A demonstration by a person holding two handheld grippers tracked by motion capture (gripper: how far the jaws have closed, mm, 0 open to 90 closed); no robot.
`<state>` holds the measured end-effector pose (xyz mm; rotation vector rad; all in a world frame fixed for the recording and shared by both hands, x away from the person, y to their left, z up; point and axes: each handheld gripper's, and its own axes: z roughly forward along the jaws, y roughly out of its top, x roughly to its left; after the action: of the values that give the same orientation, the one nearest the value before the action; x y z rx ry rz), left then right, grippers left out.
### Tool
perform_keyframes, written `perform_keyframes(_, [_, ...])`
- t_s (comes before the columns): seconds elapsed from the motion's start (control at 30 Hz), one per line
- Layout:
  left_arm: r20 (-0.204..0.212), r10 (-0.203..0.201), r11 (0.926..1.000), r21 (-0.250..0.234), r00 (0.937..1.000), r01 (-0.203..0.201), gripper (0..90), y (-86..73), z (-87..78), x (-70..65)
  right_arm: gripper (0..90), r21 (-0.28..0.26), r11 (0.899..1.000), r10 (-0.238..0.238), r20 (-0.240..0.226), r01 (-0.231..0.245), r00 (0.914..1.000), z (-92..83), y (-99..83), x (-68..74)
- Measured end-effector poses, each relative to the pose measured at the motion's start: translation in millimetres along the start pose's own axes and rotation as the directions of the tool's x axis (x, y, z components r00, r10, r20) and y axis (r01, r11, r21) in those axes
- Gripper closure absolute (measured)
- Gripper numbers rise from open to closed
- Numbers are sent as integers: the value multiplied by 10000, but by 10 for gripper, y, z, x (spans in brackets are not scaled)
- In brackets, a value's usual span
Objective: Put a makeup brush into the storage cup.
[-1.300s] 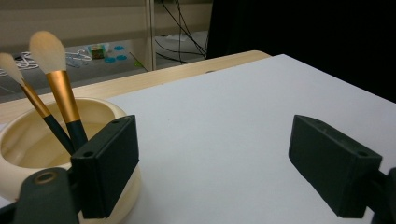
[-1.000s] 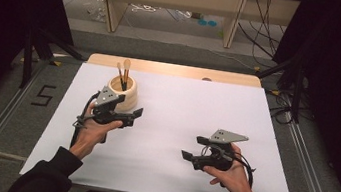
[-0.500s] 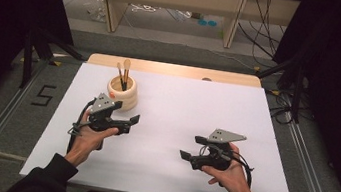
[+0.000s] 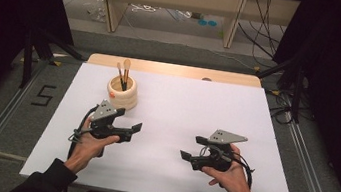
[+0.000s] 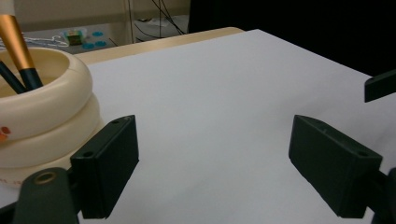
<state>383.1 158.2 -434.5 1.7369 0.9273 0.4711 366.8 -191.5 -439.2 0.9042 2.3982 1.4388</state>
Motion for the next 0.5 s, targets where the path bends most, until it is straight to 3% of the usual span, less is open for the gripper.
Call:
perform_keyframes(0.4, [188,362,9992,169,9992,-365,158,-85,-32,-141,197,-81,9999,148,4,-148,9999,-3,8,-4])
perform_keyframes(0.43, [236,525,9984,202,9983,-530,158,-92,-31,-140,194,-84,9999,147,21,-147,9999,-2,8,-7])
perform_keyframes(0.5, [199,440,9987,267,9988,-445,158,-113,-31,-158,178,-111,9998,173,45,-173,9998,-2,10,-6])
